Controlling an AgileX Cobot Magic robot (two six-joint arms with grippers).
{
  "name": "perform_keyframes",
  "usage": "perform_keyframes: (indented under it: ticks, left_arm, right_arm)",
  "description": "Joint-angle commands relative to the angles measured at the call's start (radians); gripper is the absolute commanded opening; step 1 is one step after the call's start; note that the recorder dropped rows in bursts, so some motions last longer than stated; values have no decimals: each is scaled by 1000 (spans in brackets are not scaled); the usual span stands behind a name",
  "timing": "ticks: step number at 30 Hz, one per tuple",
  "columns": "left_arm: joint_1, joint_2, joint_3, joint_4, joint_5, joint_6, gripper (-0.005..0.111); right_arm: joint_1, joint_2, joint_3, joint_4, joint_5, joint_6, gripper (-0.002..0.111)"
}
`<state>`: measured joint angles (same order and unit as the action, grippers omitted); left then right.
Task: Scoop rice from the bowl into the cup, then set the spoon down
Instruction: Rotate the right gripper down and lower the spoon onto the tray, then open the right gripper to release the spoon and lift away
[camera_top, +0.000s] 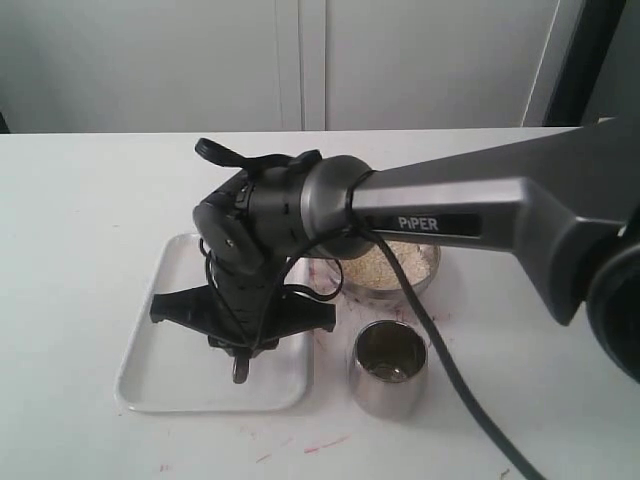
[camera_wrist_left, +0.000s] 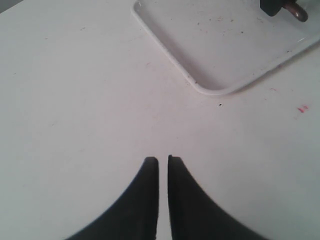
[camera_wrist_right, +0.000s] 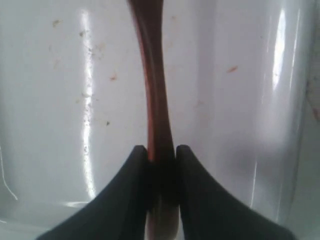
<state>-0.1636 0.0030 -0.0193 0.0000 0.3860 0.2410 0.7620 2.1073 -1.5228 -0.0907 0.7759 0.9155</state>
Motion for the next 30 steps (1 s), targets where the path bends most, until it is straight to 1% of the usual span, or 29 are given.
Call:
perform_keyframes:
  ticks: [1, 18, 19, 22, 27, 30]
  left_arm:
    - [-2, -3, 9, 0, 33, -6, 14]
    - [-2, -3, 9, 0, 33, -6, 14]
    - [-2, -3, 9, 0, 33, -6, 14]
    - [-2, -3, 9, 0, 33, -6, 14]
    - [-2, -3, 9, 0, 33, -6, 14]
    - [-2, -3, 9, 0, 33, -6, 14]
  right_arm:
    - [-6, 2, -3, -10, 11, 3, 0]
    - [-6, 2, -3, 13, 23, -77, 0]
    - [-6, 2, -3, 15, 23, -86, 1]
    - [-6, 2, -3, 30, 28, -101, 9]
    - [-6, 18, -3, 61, 57, -112, 9]
    - [-6, 30, -3, 97, 72, -157, 9]
